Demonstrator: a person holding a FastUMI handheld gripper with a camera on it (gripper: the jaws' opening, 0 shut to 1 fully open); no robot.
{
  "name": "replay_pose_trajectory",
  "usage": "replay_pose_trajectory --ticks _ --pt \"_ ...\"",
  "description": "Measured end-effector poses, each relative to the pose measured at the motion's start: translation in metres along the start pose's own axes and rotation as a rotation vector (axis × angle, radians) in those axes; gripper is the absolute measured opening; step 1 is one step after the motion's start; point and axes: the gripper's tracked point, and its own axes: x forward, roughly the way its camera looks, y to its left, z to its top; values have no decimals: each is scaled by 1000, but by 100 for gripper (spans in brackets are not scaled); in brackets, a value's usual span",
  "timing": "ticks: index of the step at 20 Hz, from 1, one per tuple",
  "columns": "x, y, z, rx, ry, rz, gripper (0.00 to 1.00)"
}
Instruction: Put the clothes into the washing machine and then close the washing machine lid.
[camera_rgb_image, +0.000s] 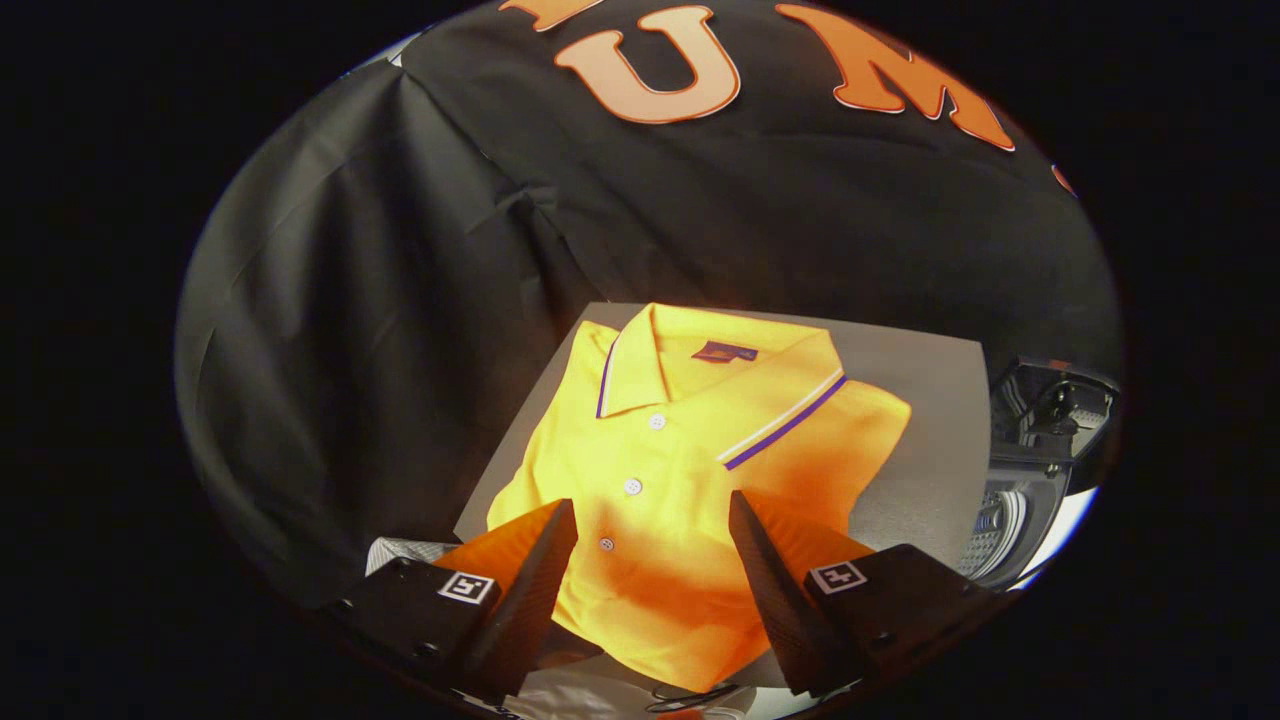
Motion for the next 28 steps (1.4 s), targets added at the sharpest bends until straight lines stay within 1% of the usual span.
replay_pose_trajectory --ticks 1,3,6,8,10,11,12,15,18,19,20,22,23,25,26,28 --pt "6 1 -13 -17 38 -26 98" --pt "16 -3 -13 -83 40 -67 98" --pt "17 -2 -21 -188 88 -130 99" --pt "17 -1 -21 -287 118 -161 100" --pt "19 -4 -25 -373 120 -193 100" --pt "17 -1 -27 -402 114 -187 100" --pt "15 1 -28 -416 113 -166 86" --pt "17 0 -18 -459 41 -133 39" --pt "18 -1 -16 -499 -39 -103 19" --pt "18 -2 -13 -513 -80 -103 14" --pt "17 -2 -14 -539 -124 -117 12" --pt "13 -4 -7 -574 -268 -144 12" --pt "8 -5 -3 -557 -344 -144 12" --pt "-11 -2 12 -494 -497 -115 11" --pt "-24 1 22 -483 -579 -102 11" --pt "-55 -2 43 -505 -703 -137 11"
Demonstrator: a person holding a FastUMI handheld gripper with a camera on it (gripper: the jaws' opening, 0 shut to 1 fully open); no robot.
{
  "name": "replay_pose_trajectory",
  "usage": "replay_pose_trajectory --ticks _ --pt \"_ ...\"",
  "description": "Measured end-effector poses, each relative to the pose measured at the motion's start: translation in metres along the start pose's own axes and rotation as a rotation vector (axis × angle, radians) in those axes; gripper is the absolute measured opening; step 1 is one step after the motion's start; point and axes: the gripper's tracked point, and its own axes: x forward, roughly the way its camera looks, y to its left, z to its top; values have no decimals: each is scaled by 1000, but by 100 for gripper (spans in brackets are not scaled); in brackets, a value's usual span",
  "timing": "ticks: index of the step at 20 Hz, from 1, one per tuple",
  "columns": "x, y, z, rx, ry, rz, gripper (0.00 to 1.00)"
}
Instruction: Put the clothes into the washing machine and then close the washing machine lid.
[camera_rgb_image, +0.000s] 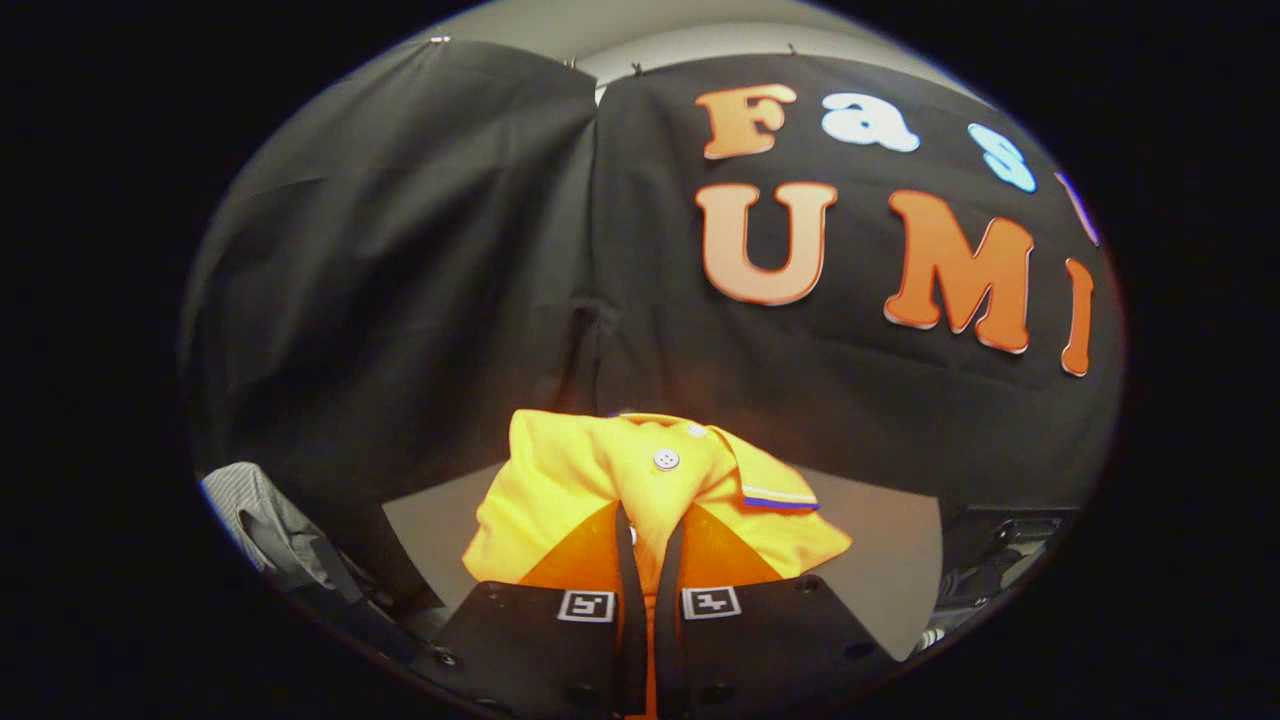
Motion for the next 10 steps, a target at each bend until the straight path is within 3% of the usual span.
replay_pose_trajectory --ticks 5,10 --pt "-69 -46 64 -5 -154 -134 11" --pt "-138 -138 97 -67 -216 -290 11"
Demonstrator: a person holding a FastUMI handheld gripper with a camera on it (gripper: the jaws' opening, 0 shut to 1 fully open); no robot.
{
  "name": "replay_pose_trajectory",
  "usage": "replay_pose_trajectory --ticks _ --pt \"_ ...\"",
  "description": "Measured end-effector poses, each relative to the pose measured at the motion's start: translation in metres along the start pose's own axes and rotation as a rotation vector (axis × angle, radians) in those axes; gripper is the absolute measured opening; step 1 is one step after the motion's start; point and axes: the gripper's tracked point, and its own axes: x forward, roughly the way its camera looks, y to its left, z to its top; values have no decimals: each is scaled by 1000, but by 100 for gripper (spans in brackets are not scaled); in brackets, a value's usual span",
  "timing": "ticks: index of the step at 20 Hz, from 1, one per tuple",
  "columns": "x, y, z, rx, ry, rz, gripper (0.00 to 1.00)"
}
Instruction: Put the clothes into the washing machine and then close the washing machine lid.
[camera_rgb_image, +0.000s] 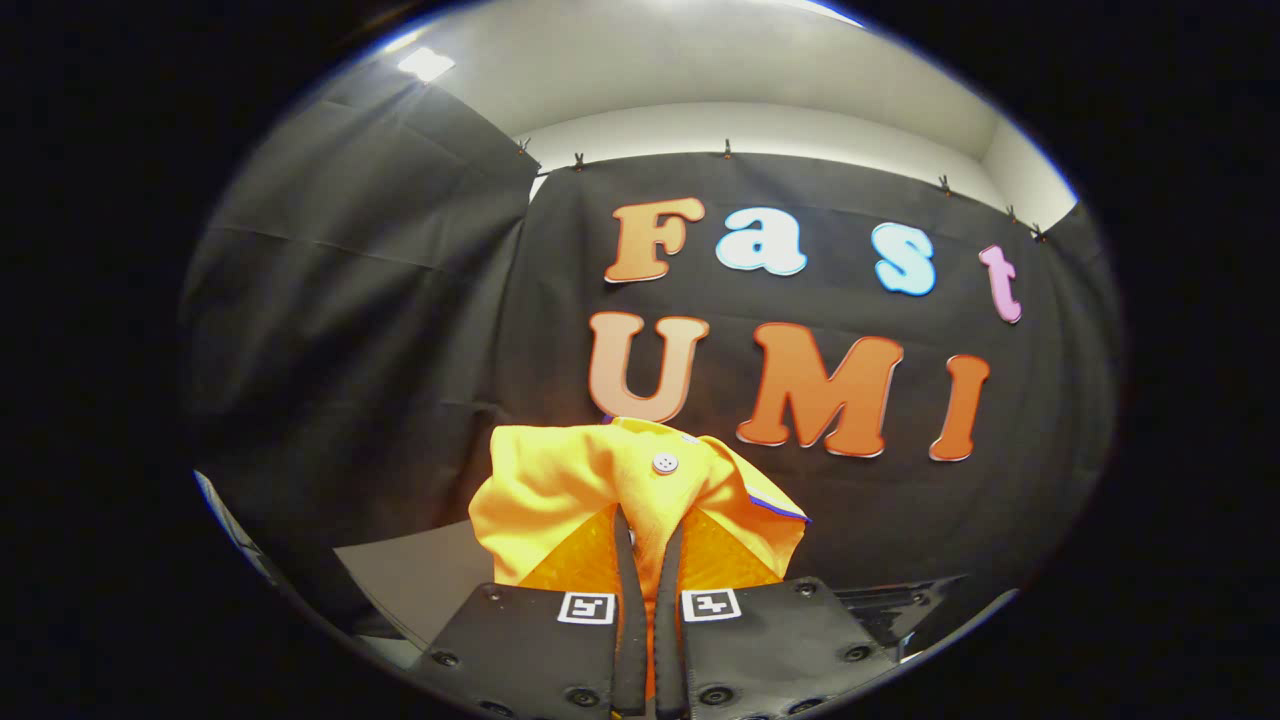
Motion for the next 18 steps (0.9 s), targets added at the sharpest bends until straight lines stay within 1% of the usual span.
replay_pose_trajectory --ticks 3,5,7,10,12,14,18 --pt "-22 -71 -8 14 -2 -47 11" --pt "-29 -115 -24 17 8 -77 11" --pt "-36 -161 -49 30 28 -99 11" --pt "-43 -210 -106 47 91 -110 11" --pt "-49 -231 -147 83 142 -102 11" --pt "-44 -247 -187 116 194 -94 11" --pt "-31 -261 -255 167 286 -74 11"
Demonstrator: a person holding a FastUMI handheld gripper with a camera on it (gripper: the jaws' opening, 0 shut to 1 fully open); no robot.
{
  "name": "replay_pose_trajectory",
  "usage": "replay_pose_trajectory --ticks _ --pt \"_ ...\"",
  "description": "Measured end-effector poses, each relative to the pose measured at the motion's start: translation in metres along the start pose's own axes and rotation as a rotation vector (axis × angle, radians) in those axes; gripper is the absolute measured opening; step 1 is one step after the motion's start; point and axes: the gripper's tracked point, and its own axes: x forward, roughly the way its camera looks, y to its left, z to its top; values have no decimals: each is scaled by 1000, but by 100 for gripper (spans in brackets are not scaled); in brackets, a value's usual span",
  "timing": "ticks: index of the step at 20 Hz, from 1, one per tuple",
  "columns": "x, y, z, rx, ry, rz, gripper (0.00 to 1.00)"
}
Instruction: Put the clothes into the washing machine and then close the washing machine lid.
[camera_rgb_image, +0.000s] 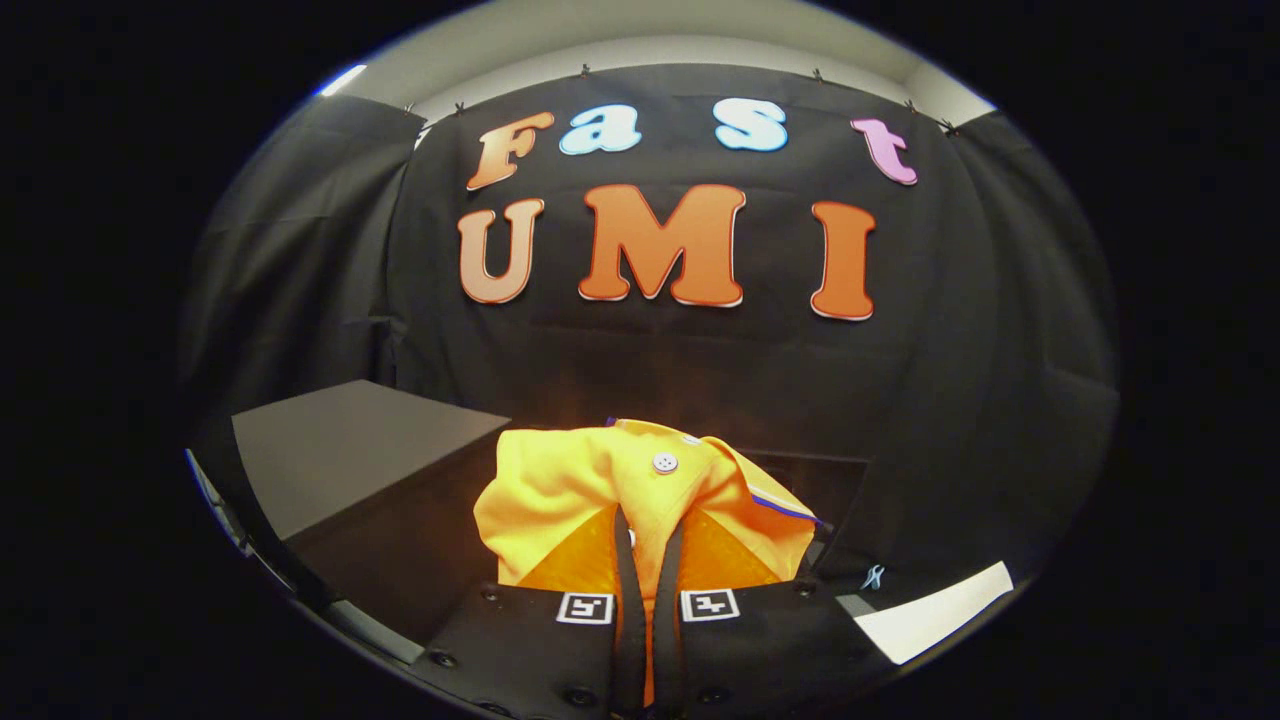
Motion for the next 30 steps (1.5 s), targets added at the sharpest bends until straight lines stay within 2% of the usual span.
replay_pose_trajectory --ticks 11,17,25,30 --pt "94 -13 -173 84 381 106 11" --pt "101 3 -248 55 572 167 11" --pt "104 2 -317 125 848 156 11" --pt "97 -7 -334 168 981 87 11"
